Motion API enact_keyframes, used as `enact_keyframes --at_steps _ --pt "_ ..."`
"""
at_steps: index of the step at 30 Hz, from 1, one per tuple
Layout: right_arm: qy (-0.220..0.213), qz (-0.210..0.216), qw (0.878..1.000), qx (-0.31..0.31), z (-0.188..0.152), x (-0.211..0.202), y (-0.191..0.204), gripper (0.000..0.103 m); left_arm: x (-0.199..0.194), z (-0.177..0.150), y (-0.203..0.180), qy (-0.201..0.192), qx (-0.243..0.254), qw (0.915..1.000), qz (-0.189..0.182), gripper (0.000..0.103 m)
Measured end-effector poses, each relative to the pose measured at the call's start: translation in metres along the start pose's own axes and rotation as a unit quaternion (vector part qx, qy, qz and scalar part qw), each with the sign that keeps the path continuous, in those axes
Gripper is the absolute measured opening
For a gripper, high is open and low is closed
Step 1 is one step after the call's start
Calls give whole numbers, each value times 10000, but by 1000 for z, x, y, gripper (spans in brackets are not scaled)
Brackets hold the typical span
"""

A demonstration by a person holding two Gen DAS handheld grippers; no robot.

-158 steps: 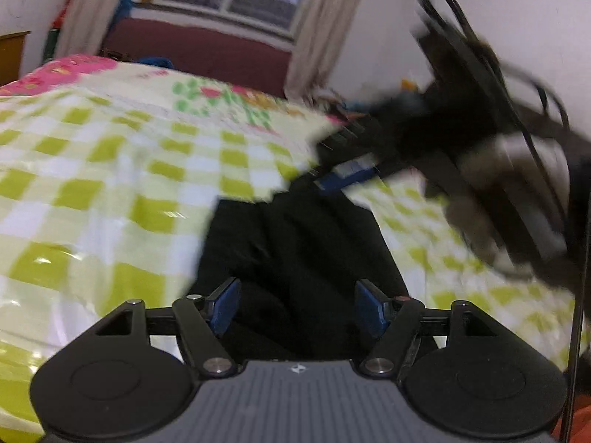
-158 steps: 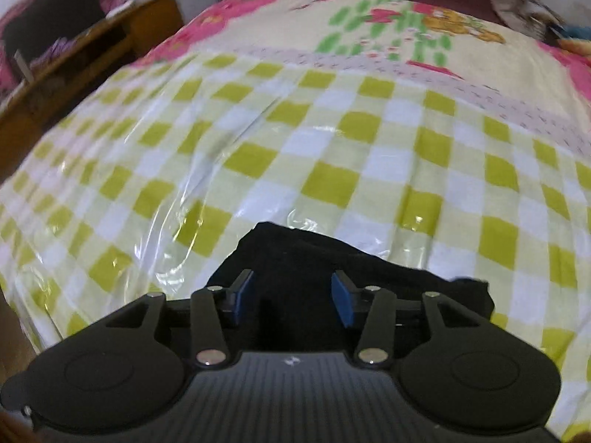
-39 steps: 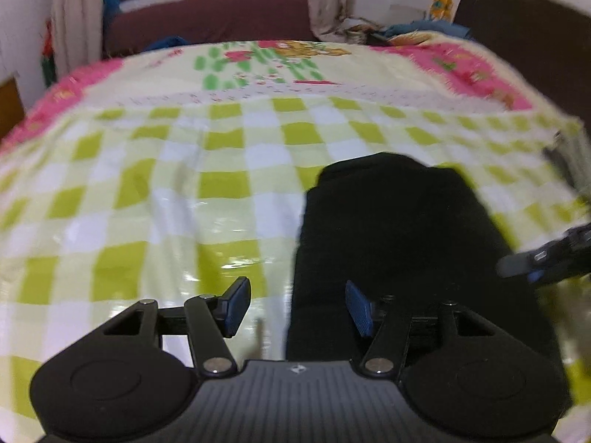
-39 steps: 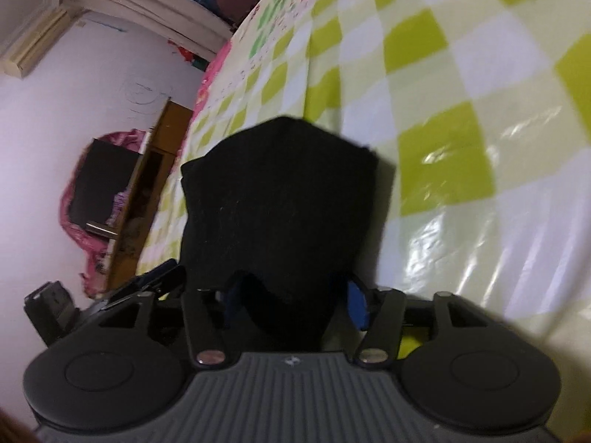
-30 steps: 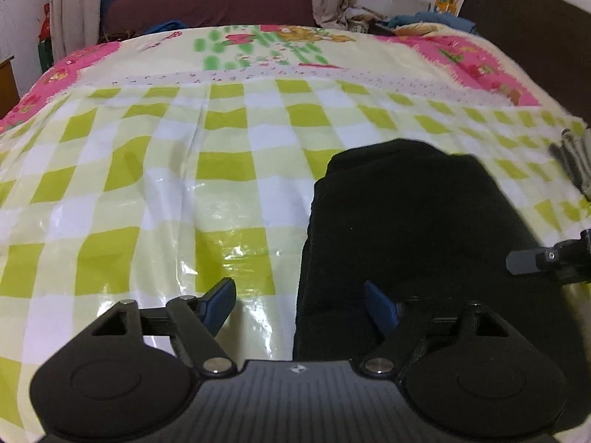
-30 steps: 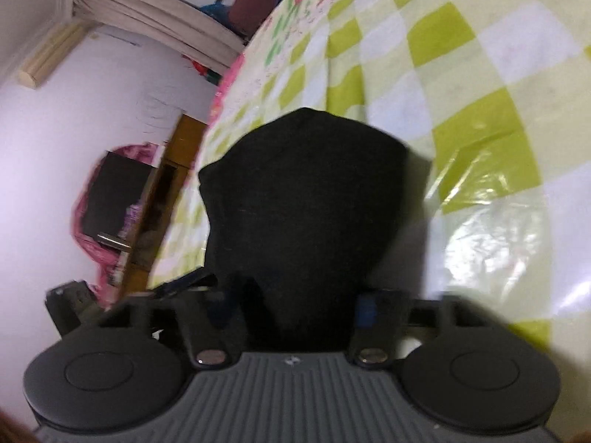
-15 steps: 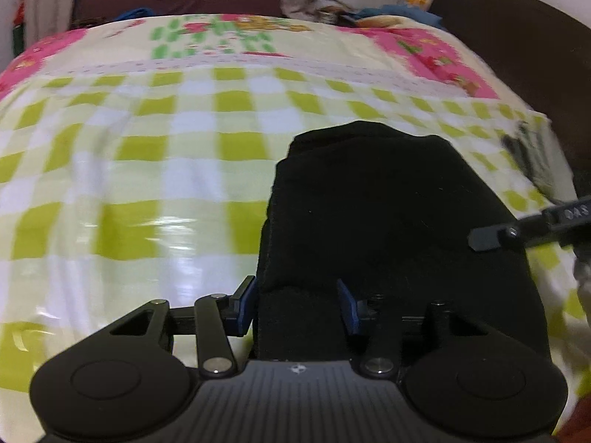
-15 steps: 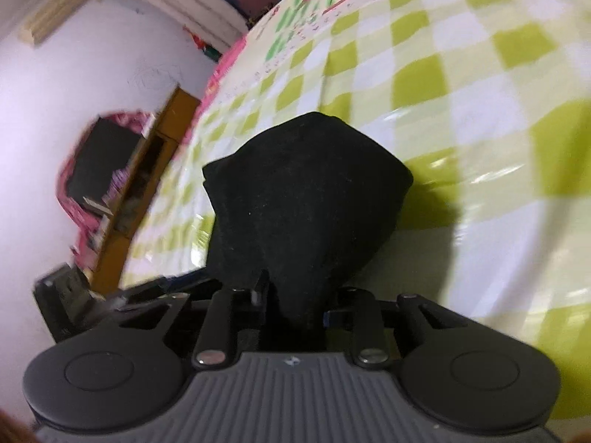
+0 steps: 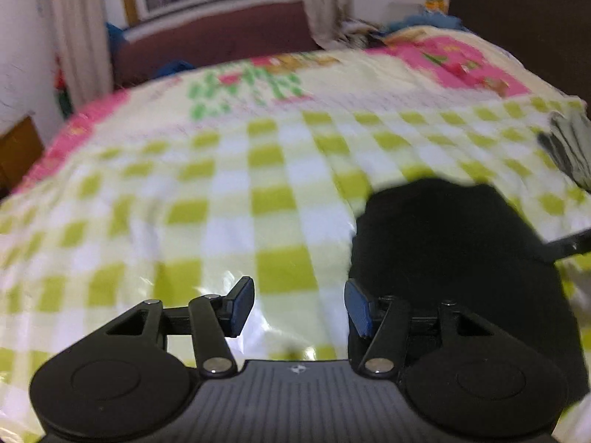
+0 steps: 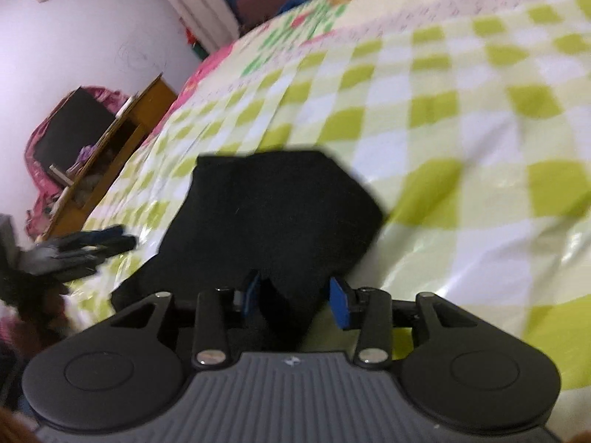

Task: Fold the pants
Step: 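Open the right gripper and withdraw it from the folded pants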

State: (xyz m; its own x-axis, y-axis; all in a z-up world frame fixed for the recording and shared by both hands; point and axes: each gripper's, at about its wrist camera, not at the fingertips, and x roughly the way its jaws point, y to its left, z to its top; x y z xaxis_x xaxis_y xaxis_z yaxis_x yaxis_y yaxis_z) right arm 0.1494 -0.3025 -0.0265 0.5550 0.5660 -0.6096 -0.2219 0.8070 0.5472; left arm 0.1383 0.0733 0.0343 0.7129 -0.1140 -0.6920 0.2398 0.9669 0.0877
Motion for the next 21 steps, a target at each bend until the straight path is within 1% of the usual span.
enact_keyframes --at_steps 1,3,5,6,7,8,9,10,11,12,13,14,15,16,17,19,20,21 --pt "-259 63 9996 32 3 -6 -2 42 -4 5 -5 -76 -13 10000 -38 69" --pt "-671 306 9973 48 10 -14 -6 42 -6 13 -23 -222 86 9993 -282 69" --pt "-744 285 9968 -106 19 -8 -6 42 3 17 -46 -224 189 9973 -680 69" --pt "-737 266 9968 -149 22 -1 -6 42 10 18 -57 -155 249 9961 -831 69" --pt "-695 346 9969 -147 24 6 -7 42 19 18 -67 -97 352 9953 -899 69" --pt "-643 528 9964 -149 25 14 -8 42 28 16 -75 -35 479 9947 -906 69" --pt "-589 622 9962 -167 24 19 -12 41 37 13 -79 19 604 9946 -848 69" --pt "-478 531 9973 -166 24 29 -12 40 49 9 -81 151 723 9950 -679 71" --pt "-291 345 9989 -119 24 40 -17 40 58 5 -79 295 738 9949 -622 72" --pt "-121 182 9998 -21 25 54 -23 40 66 0 -71 393 649 9950 -655 72" --pt "16 137 9999 103 24 66 -29 37 70 -2 -63 447 503 9953 -701 73" --pt "41 115 9996 236 23 70 -32 36 71 -1 -57 485 395 9955 -715 72" --pt "-37 84 9994 323 22 62 -31 37 68 2 -54 495 335 9962 -640 72" --pt "-165 63 9994 304 21 53 -27 41 63 4 -53 460 337 9975 -420 72" --pt "-323 35 9992 251 20 42 -22 41 59 5 -51 386 328 9983 -291 72" --pt "-688 47 9973 235 14 17 -10 41 49 5 -42 258 83 9991 -338 72" --pt "-785 137 9967 164 13 11 -4 41 46 4 -37 178 -88 9990 -397 72" --pt "-784 161 9968 3 13 11 6 41 46 2 -36 106 -169 9989 -418 72"
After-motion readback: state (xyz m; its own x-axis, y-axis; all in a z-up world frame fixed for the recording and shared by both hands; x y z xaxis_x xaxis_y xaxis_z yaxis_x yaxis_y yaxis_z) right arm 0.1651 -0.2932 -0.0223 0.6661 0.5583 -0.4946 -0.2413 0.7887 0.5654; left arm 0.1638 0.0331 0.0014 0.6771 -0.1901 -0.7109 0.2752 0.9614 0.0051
